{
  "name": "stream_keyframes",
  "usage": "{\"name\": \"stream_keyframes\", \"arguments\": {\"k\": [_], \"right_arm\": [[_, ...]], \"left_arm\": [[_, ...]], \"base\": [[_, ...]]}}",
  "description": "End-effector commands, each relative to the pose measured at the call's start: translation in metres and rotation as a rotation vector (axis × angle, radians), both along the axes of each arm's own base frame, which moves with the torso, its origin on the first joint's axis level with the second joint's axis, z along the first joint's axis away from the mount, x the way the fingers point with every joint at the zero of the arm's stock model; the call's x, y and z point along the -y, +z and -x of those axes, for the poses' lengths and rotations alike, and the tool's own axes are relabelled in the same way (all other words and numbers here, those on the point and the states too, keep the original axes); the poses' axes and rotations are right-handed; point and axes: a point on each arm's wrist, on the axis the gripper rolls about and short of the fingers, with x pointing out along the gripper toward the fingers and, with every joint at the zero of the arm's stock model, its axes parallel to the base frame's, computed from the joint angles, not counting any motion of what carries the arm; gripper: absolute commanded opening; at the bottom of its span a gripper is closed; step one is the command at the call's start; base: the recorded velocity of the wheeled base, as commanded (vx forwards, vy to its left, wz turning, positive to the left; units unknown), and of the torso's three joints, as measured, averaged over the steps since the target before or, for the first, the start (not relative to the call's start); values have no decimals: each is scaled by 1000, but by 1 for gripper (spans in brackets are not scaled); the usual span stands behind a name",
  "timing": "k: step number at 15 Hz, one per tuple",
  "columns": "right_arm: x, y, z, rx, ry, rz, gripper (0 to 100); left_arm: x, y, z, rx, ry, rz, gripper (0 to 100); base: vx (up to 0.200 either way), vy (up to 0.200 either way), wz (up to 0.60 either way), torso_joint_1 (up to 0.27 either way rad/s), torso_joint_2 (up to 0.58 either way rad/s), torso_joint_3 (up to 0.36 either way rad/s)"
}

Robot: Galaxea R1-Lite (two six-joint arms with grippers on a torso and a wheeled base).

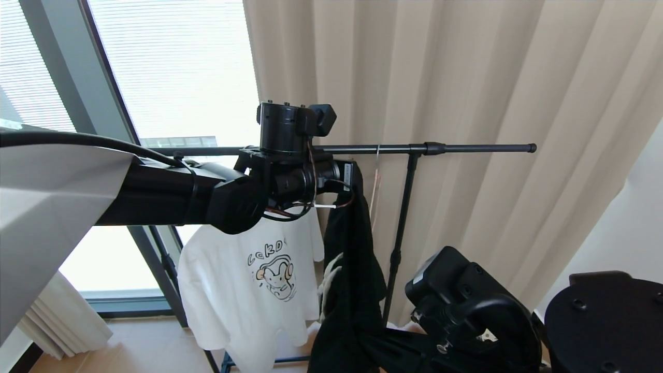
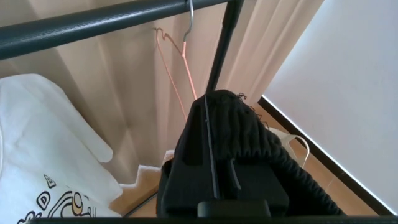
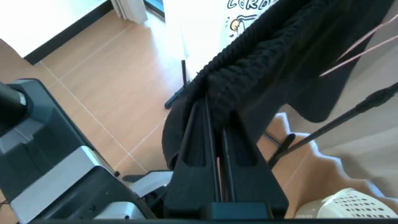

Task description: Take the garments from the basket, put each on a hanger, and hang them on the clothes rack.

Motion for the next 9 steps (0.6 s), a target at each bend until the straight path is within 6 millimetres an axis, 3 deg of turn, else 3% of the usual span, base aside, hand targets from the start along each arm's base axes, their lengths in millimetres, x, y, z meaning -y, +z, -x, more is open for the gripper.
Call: {"name": "stream_keyframes", "arguments": {"k": [1, 5, 8, 9], "right_arm": [[2, -3, -6, 2, -25, 24, 0], [34, -11, -46, 52, -200, 232, 0], [56, -21, -94, 101, -450, 367, 0], [56, -21, -94, 101, -450, 367, 0]], "left_arm": [[-3, 2, -1, 3, 6, 2, 0], [-30, 24, 9, 32, 45, 14, 0], [-61, 12, 33, -14, 53, -133, 0], [-61, 12, 33, -14, 53, -133, 0]], "base": [[0, 0, 0, 0, 0, 0], [0, 0, 0, 0, 0, 0], [0, 0, 0, 0, 0, 0], [0, 0, 0, 0, 0, 0]]}}
